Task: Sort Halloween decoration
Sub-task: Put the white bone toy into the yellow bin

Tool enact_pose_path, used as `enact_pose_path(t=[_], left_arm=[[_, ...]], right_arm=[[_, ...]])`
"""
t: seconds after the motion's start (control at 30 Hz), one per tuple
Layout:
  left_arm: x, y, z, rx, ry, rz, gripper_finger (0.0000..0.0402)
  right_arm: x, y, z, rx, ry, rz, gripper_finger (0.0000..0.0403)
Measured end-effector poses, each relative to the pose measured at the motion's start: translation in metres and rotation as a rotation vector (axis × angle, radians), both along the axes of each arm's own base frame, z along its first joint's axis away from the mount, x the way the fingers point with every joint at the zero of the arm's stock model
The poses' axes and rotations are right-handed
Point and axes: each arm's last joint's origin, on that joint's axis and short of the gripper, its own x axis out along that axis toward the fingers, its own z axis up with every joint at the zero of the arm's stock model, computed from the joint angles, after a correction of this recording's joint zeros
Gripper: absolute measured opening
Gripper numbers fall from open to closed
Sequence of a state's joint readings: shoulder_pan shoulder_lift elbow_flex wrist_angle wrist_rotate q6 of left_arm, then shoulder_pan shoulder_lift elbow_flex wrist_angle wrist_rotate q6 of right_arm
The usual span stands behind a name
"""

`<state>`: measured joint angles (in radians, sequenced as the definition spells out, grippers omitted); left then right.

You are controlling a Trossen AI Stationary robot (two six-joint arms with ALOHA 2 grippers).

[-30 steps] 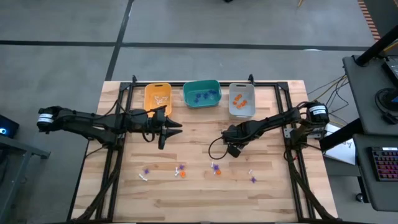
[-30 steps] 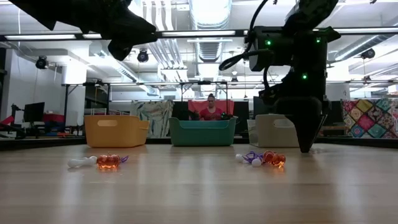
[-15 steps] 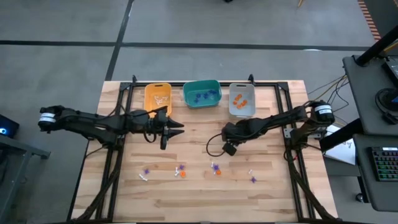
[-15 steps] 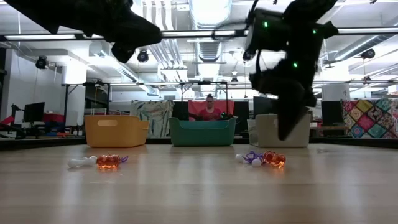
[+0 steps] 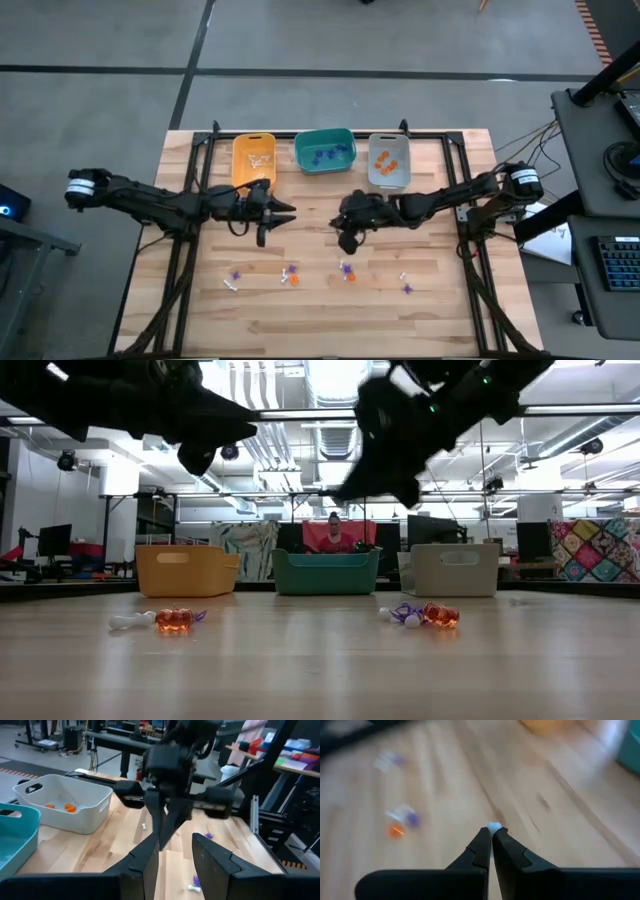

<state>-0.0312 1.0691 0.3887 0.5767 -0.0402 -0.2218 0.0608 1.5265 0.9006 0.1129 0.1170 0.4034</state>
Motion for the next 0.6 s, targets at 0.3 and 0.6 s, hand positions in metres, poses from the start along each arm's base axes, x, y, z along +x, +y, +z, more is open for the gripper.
enact_pose_path(t=[0.3, 0.6], left_arm=[[-0.005, -0.008, -0.007, 0.007, -0.119, -0.044, 0.01], [0.013, -0.02, -0.012, 0.073, -0.266, -0.124, 0.01]], right_arm=[[0.005, 0.004, 0.028, -0.051, -0.522, 0.181, 0.0009], [0.003, 0.006, 0.046, -0.106, -0.729, 0.233, 0.0009]])
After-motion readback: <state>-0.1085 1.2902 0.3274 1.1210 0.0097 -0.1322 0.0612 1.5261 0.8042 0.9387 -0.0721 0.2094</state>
